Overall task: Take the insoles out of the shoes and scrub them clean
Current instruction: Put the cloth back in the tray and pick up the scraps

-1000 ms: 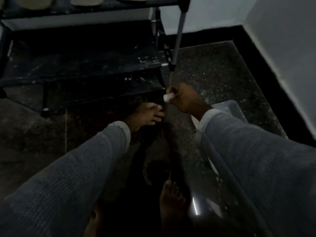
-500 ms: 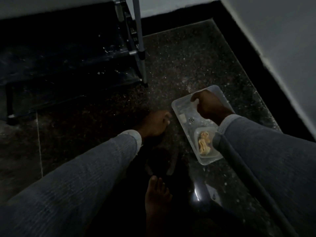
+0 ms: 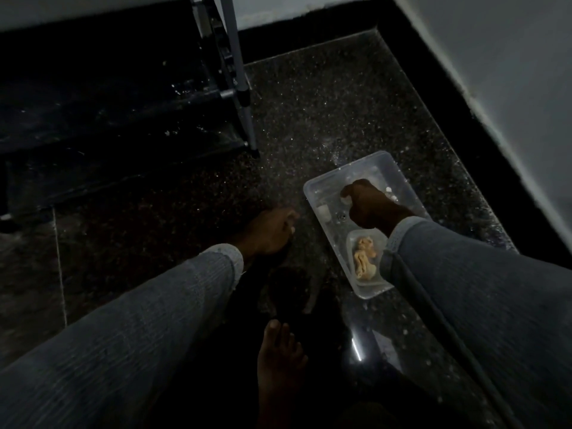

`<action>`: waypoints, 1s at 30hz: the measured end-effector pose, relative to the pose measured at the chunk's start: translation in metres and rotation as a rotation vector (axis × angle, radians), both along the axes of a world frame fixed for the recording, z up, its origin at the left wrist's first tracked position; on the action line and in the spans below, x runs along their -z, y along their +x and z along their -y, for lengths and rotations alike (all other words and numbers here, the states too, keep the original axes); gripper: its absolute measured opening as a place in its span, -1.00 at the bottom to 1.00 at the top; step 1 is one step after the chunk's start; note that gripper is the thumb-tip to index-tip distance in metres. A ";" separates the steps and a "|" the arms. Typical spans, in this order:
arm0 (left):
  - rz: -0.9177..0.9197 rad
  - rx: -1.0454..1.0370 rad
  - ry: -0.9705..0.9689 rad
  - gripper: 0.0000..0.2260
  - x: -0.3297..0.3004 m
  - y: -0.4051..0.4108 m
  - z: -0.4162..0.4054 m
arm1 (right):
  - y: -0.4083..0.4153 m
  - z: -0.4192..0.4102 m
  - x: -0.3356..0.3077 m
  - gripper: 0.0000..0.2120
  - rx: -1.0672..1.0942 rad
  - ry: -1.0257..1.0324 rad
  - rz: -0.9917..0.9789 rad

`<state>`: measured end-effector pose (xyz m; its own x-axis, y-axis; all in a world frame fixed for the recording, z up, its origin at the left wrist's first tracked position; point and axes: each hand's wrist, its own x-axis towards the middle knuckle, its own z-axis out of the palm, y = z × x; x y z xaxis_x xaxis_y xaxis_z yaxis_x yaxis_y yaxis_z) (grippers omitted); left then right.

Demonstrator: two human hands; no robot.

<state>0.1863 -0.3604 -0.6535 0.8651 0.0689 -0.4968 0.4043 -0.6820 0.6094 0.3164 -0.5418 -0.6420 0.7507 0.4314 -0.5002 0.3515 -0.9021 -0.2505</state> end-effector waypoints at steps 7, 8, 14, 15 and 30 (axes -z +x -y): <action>0.010 -0.016 -0.023 -0.74 -0.006 0.001 -0.001 | -0.002 0.004 -0.020 -0.81 0.084 0.006 0.099; 0.012 -0.018 -0.024 -0.75 -0.008 0.000 -0.001 | -0.002 0.004 -0.022 -0.80 0.070 -0.021 0.076; 0.015 -0.013 -0.023 -0.75 -0.018 -0.001 -0.001 | -0.023 -0.002 -0.030 -0.60 0.137 -0.160 -0.230; 0.019 -0.015 -0.025 -0.76 -0.020 -0.001 0.000 | -0.025 -0.004 -0.031 -0.53 0.148 -0.162 -0.249; 0.002 0.013 -0.004 -0.77 -0.029 -0.002 0.000 | -0.032 -0.009 -0.039 -0.61 0.154 -0.199 -0.315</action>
<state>0.1845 -0.3603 -0.6241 0.8667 0.0561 -0.4956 0.3946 -0.6850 0.6125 0.2842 -0.5324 -0.6029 0.5954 0.1978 -0.7787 0.1426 -0.9799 -0.1398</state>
